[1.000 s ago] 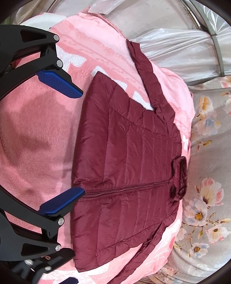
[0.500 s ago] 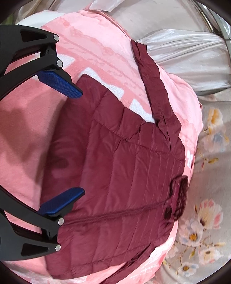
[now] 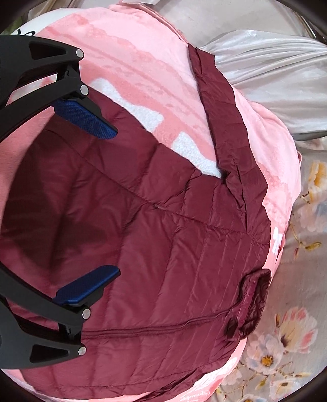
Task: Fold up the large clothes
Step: 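Reach both tools to the jacket hem and close them on it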
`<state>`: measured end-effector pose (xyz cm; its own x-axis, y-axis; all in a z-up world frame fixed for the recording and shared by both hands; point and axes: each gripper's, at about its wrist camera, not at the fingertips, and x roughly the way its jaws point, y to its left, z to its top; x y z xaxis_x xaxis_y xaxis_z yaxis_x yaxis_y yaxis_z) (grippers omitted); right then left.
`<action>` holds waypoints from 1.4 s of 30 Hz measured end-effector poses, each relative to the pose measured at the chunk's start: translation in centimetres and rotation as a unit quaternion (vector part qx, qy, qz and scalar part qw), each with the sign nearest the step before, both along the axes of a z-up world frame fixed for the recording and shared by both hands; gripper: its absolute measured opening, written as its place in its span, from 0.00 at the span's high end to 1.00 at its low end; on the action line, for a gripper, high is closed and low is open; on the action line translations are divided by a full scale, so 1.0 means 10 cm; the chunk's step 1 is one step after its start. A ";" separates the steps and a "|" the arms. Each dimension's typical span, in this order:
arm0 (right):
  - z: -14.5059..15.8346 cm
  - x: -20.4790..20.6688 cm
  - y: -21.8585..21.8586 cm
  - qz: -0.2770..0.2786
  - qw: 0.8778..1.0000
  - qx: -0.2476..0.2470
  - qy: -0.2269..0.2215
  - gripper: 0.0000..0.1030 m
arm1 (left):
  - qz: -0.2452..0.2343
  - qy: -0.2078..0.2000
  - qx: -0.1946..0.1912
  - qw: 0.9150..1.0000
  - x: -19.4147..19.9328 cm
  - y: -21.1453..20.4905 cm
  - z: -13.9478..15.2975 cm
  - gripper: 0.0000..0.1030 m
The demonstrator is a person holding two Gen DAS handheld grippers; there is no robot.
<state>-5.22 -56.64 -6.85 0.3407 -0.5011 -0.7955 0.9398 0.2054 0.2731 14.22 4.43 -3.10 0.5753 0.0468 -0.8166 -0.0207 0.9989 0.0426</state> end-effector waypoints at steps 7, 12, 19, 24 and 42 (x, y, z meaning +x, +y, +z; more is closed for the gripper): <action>0.80 0.88 0.47 0.113 0.986 -0.106 -0.066 0.95 | 0.017 -0.005 0.002 1.000 0.22 0.06 0.00 0.05; 1.33 1.96 1.64 0.310 0.929 -0.175 -0.097 0.95 | 0.026 -0.012 0.003 1.000 0.32 0.08 0.02 0.05; 0.90 3.02 3.23 0.518 0.840 -0.140 -0.079 0.95 | 0.036 -0.011 0.008 0.999 0.40 0.14 0.00 0.05; 0.28 3.37 3.90 0.600 0.796 -0.072 -0.033 0.88 | 0.034 -0.006 0.003 0.999 0.47 0.19 -0.05 0.05; 0.21 2.24 2.11 0.374 0.921 0.019 -0.112 0.40 | -0.037 0.088 -0.291 0.952 1.47 -0.31 -0.16 0.05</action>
